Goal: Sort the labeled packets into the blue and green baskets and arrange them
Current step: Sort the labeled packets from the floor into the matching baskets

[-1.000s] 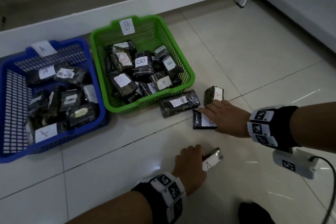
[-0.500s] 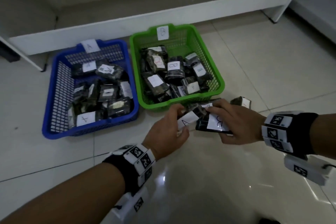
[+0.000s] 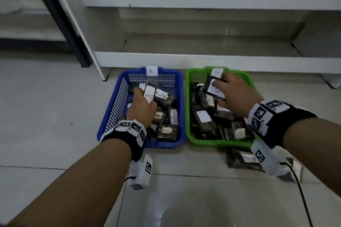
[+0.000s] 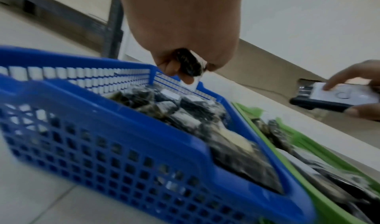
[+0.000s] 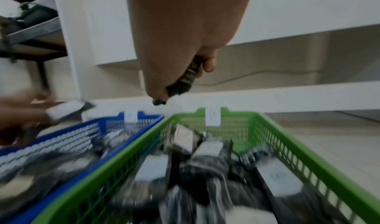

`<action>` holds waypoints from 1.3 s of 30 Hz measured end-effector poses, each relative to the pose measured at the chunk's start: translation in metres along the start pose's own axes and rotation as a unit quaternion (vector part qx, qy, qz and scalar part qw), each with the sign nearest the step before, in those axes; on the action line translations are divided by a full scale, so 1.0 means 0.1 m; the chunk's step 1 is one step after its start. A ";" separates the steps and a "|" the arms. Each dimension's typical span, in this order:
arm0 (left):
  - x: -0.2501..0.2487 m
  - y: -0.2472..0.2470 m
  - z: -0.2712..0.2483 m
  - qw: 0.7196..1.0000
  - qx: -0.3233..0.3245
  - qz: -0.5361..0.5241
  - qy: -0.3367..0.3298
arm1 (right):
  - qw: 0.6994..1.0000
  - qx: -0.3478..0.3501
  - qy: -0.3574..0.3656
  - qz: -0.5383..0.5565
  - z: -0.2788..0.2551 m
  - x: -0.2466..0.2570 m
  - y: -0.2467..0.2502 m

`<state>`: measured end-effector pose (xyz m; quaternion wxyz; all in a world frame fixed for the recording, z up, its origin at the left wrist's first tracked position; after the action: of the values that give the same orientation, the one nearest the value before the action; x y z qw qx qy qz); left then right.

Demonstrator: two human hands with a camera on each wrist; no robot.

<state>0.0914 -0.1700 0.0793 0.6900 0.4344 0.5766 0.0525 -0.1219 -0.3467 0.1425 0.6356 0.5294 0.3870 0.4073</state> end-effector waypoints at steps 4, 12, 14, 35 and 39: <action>0.30 0.12 0.24 0.999 0.011 -0.009 0.036 | 0.967 -0.129 -0.204 0.076 0.26 -0.15 0.19; 0.48 0.03 0.34 0.998 -0.002 0.041 0.050 | 0.977 -0.081 -0.178 0.086 0.20 -0.14 -0.32; 0.47 0.03 0.36 0.997 -0.004 0.058 0.051 | 0.979 -0.068 -0.188 0.038 0.12 -0.19 -0.36; 0.61 -0.09 0.56 0.925 -0.070 0.368 0.067 | 0.953 0.082 -0.252 0.149 0.08 -0.48 -0.94; 0.61 -0.13 0.52 0.913 -0.061 0.403 -0.011 | 0.960 0.017 -0.272 0.059 0.05 -0.54 -0.92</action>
<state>0.1499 -0.1713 0.0227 0.6416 0.5874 0.3410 0.3566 -0.1271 -0.4086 0.0561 0.6826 0.6529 0.1748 0.2778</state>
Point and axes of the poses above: each hand's wrist, its own z-axis towards the middle knuckle, its own y-axis out of the back of the hand, x = y × z, the point moved 4 cm from there along z, towards the middle knuckle, and after that the axes turned 10 degrees about y, right-handed, at the moved point
